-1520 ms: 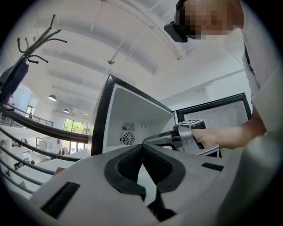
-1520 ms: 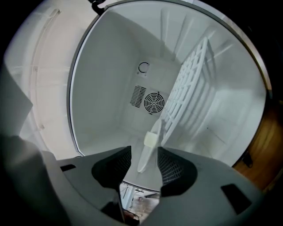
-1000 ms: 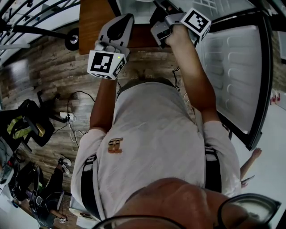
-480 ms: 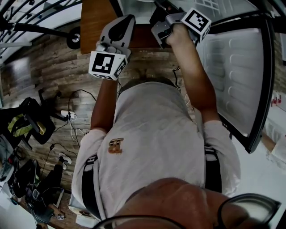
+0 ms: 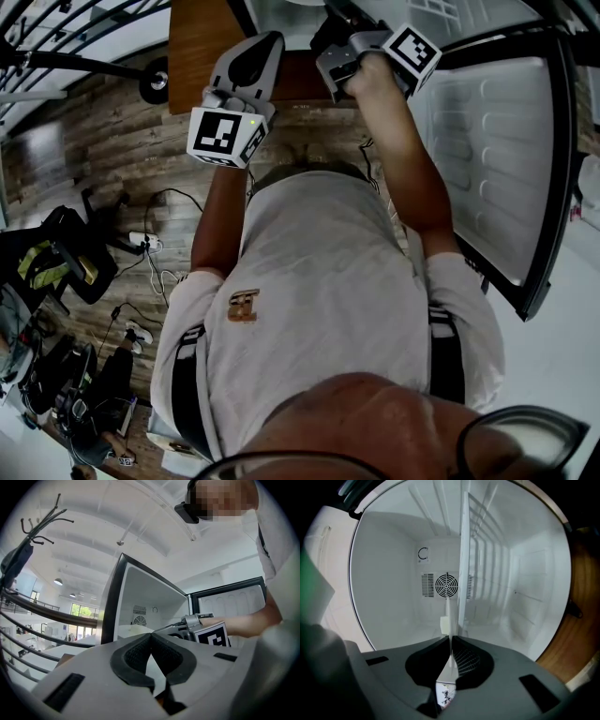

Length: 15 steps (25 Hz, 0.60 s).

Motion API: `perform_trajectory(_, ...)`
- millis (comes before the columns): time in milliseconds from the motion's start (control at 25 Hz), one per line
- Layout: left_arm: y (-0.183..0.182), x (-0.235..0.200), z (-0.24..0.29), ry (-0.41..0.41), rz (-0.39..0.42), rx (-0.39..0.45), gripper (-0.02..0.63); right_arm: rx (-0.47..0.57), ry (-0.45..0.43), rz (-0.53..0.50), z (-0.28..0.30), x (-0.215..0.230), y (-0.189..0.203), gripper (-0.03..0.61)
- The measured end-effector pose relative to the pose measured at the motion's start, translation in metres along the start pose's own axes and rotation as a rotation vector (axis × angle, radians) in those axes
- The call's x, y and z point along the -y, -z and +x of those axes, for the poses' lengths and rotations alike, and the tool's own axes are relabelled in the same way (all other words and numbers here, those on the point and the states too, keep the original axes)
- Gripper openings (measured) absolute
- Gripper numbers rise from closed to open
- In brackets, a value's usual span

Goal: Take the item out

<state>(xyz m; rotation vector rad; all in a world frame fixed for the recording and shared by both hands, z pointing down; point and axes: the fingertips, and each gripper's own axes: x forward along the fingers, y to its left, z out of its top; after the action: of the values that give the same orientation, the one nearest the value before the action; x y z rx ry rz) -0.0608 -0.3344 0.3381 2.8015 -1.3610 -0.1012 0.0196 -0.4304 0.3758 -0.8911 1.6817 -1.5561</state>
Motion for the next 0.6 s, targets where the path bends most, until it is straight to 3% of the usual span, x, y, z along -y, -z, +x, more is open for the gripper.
perform_trajectory(600, 0.0, -0.009, 0.017, 0.019, -0.004, 0.003, 0.018, 0.06, -0.043, 0.007, -0.003, -0.008, -0.009, 0.038)
